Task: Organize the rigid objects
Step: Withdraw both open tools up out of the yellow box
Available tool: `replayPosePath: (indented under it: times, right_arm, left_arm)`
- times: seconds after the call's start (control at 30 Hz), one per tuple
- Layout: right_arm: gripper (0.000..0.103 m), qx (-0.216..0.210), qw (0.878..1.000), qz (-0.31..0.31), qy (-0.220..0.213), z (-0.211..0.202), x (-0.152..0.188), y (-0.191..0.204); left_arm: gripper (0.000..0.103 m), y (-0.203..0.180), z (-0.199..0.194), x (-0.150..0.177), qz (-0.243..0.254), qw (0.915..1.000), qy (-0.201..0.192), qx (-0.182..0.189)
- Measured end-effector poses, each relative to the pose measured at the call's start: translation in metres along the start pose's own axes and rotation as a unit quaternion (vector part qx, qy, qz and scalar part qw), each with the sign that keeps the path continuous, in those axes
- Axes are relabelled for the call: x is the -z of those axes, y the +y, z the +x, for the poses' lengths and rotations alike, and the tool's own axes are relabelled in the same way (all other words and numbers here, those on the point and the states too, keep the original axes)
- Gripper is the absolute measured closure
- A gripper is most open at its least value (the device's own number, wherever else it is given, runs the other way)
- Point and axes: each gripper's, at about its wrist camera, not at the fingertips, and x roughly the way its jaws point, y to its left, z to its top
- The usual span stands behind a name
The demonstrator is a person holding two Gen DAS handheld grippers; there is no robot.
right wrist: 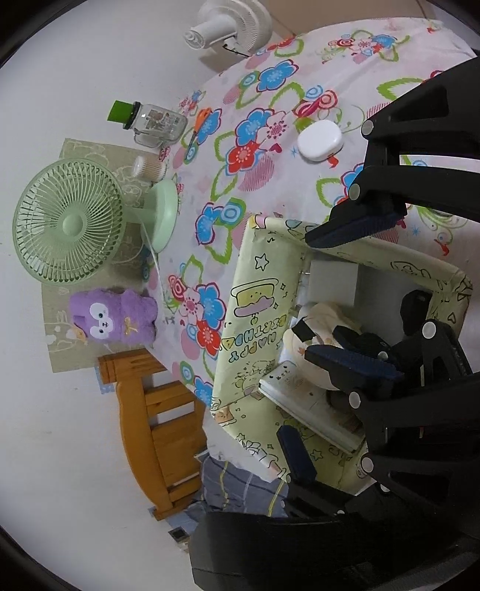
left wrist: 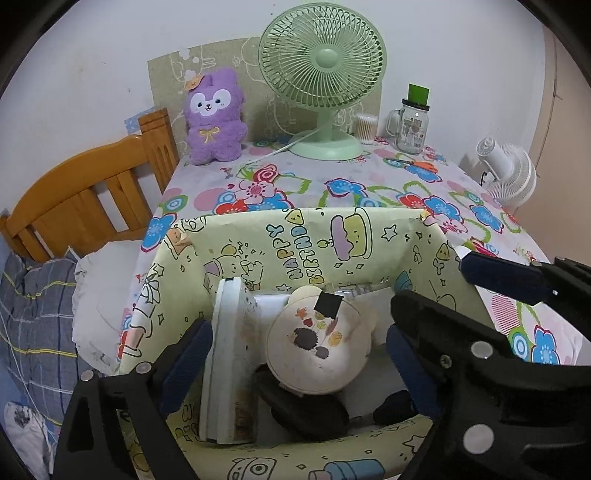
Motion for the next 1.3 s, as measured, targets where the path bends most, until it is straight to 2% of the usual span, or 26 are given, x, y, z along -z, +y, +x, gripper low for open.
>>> replayPosePath:
  times: [0.1, 0.63, 0.77, 1.3]
  right_arm:
    - [0.035, 0.017, 1.000, 0.000, -0.006, -0.004, 0.002, -0.002]
    - [0.026, 0.018, 0.999, 0.031, -0.035, -0.039, 0.014, -0.034]
    - [0.022, 0.027, 0.998, 0.039, -0.043, -0.051, 0.017, -0.044]
    - [0.017, 0.078, 0.993, 0.071, -0.061, -0.090, 0.041, -0.083]
  left_arm:
    - [0.004, -0.004, -0.002, 0.000, 0.004, 1.0000, -0.003, -0.004]
    - [0.003, -0.039, -0.030, -0.002, 0.017, 0.9996, -0.020, -0.010]
    - [0.003, -0.053, -0.041, -0.002, 0.022, 0.9993, -0.026, -0.013]
    - [0.003, -0.111, -0.069, 0.003, 0.065, 0.9967, -0.047, -0.008]
